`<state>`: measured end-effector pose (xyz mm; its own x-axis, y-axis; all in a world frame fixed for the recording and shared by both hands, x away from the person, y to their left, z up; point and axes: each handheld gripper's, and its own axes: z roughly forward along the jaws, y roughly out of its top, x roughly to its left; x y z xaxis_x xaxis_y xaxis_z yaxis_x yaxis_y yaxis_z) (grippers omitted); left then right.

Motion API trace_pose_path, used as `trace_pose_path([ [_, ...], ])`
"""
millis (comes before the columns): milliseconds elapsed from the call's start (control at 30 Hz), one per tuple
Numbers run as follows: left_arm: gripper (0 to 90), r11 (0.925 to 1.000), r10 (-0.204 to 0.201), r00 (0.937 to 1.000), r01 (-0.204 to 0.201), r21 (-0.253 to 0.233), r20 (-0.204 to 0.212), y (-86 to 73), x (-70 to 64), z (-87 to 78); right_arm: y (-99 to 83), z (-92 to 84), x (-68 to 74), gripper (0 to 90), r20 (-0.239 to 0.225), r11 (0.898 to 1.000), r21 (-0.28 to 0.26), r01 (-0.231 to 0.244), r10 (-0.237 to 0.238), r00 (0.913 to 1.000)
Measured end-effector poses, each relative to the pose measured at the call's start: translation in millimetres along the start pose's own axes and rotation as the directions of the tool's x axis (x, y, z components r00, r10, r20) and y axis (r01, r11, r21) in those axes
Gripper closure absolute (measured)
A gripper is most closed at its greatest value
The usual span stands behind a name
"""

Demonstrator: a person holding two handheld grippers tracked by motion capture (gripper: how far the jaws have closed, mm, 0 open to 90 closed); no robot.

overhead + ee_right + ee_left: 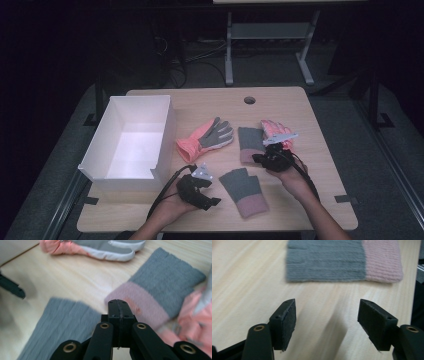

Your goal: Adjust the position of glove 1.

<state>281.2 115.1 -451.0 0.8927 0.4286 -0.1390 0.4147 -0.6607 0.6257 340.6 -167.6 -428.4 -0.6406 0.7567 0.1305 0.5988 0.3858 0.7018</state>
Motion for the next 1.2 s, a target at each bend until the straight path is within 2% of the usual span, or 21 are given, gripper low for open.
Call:
trace_pose_path([
  [100,26.2,0.9997,-0.018,0.9998,0.018,-0.018,-0.013,-1.3,5.1,-1.6,9.4,12.4,-0.6,90.0,0.015,1.0,0.005,-0.011,0.011,0.9998],
  [200,24.5,0.9997,-0.019,0.9997,0.018,-0.019,-0.018,-1.8,6.6,-2.4,14.4,19.8,-0.3,90.0,0.023,1.0,-0.003,-0.02,0.02,0.9995],
  [233,23.6,0.9995,-0.021,0.9996,0.021,-0.024,-0.017,-2.0,6.8,-2.4,18.7,27.0,0.7,90.0,0.036,1.0,0.015,-0.022,0.022,0.9991],
  [400,23.6,0.9998,-0.011,0.9998,0.01,-0.016,-0.019,-2.1,7.7,-2.7,23.2,41.6,2.3,90.0,0.055,0.999,0.035,-0.029,0.027,0.9981],
  [433,23.6,0.9999,-0.007,0.9998,0.006,-0.016,-0.017,-1.8,7.7,-2.6,22.6,49.4,4.1,90.0,0.06,0.998,0.055,-0.014,0.01,0.9981],
  [533,23.5,0.9999,-0.009,0.9998,0.008,-0.014,-0.015,-1.7,7.1,-2.8,18.8,55.0,6.4,90.0,0.077,0.996,0.09,-0.008,0.001,0.997],
  [767,23.6,0.9994,-0.016,0.9998,0.016,-0.03,-0.015,-2.4,6.1,-2.3,11.3,46.5,5.2,90.0,0.049,0.994,0.108,-0.005,-0.001,0.9988],
  [867,23.5,0.9997,-0.008,0.9999,0.007,-0.023,-0.013,-2.0,6.4,-2.9,7.7,41.7,6.0,90.0,0.041,0.993,0.122,-0.005,0.0,0.9992],
  [1100,22.9,0.9995,-0.017,0.9998,0.017,-0.025,-0.011,-1.9,5.4,-2.4,-6.0,25.3,8.5,90.0,0.006,0.988,0.153,0.036,-0.038,0.9993],
  [1200,22.8,0.9996,-0.016,0.9998,0.015,-0.025,-0.013,-2.2,6.3,-3.1,-8.5,22.3,8.3,90.0,-0.003,0.989,0.146,0.038,-0.038,0.9993],
])
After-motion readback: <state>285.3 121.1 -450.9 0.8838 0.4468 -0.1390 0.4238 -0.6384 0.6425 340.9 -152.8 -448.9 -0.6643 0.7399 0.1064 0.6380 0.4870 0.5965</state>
